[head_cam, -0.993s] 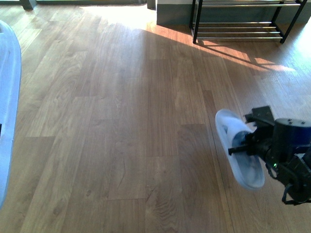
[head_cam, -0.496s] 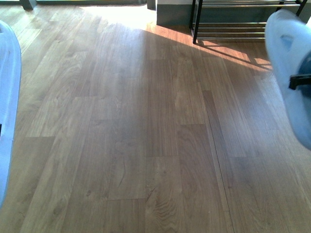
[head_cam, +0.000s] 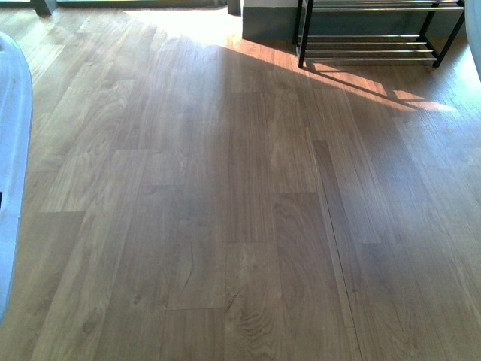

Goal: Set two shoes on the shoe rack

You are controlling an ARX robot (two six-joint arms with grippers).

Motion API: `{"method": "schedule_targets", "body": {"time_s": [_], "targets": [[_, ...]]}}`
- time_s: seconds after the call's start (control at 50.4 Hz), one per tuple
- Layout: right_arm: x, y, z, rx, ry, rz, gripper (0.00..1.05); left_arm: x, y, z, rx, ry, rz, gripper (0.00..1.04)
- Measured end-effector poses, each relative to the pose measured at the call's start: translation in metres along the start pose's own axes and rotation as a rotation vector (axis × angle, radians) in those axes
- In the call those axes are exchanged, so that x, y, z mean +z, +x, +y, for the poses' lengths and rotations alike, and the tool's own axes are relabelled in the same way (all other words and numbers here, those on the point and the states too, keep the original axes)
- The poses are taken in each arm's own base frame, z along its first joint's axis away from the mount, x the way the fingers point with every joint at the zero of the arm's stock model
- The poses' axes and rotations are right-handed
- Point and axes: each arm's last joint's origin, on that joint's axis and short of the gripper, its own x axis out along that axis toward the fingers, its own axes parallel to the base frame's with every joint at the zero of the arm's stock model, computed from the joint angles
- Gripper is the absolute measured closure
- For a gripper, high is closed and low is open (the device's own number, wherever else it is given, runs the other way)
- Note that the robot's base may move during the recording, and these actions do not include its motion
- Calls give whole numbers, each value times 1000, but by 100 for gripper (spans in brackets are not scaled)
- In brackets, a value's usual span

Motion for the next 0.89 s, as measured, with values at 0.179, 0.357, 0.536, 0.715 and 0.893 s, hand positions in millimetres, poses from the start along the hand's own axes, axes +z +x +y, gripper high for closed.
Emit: {"method": "schedule_targets", "body": {"time_s": [0.179, 0.357, 0.536, 0.715, 0.893], "targets": [[0, 0, 0, 0, 0, 0, 103, 0, 0, 0, 0, 0, 0, 103], [0, 0, 0, 0, 0, 0, 103, 0, 0, 0, 0, 0, 0, 103], [0, 0, 0, -1, 0, 0, 103, 0, 0, 0, 0, 0, 0, 103], [0, 0, 0, 0, 0, 0, 103, 0, 0, 0, 0, 0, 0, 103], [0, 0, 0, 0, 0, 0, 103, 0, 0, 0, 0, 0, 0, 103]]}}
